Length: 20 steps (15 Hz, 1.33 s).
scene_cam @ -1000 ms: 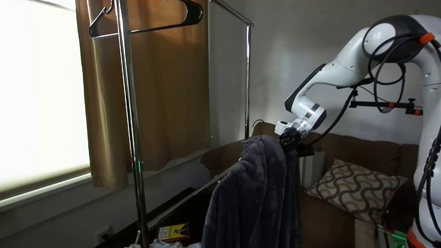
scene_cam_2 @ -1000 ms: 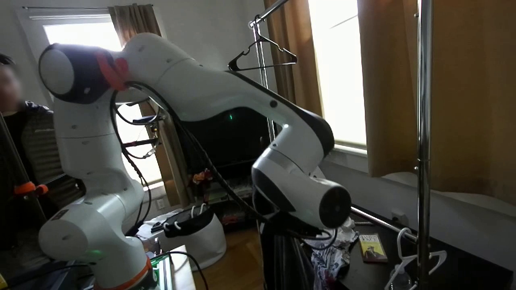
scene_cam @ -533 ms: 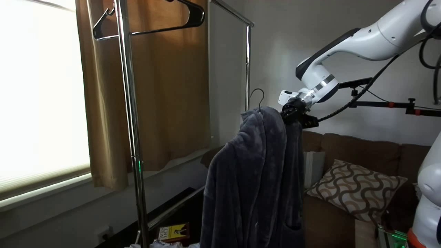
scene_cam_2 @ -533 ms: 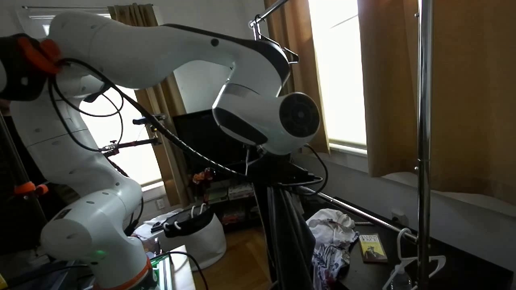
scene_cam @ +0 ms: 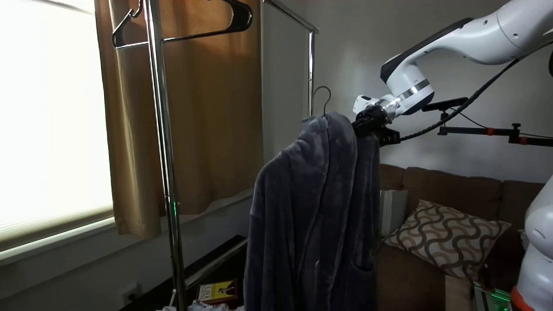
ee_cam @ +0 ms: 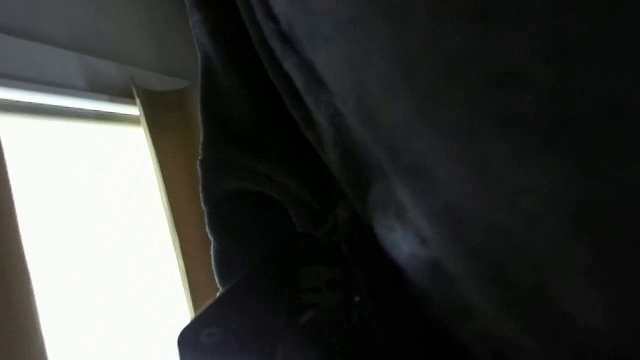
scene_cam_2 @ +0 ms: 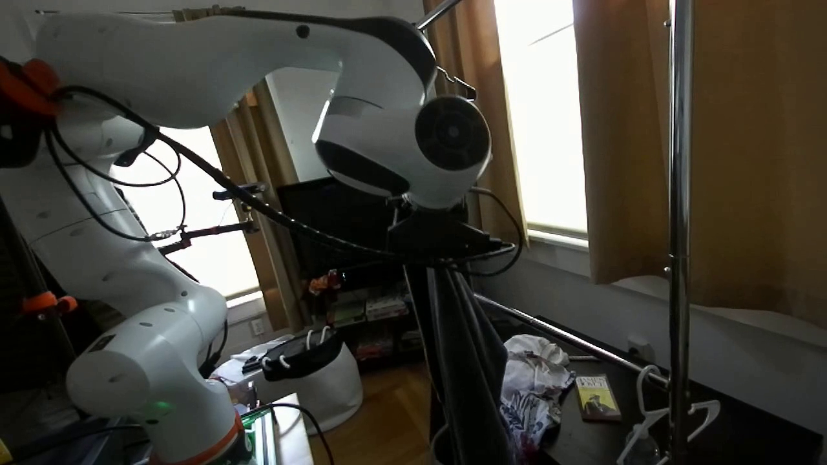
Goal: Hang the rob on the top railing
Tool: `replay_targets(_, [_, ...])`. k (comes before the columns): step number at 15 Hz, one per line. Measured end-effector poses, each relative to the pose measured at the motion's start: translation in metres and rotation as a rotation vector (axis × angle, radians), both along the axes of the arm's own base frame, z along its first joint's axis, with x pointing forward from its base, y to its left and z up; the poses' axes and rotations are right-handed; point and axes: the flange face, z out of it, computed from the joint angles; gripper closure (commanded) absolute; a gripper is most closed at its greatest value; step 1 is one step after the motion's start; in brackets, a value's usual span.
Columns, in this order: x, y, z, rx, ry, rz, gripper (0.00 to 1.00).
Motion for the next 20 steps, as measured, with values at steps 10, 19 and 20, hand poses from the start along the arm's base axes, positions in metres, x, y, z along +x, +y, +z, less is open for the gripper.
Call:
replay_targets(10, [-0.013,0.050,0.218,-0.105,-0.216,-0.320,0.93])
replay_targets(19, [0.013,0.083,0.228,-0.136,-0.240,-0.345,0.98])
replay_targets(20, [0.021,0.094,0.232,-0.150,-0.247,-0.341,0.98])
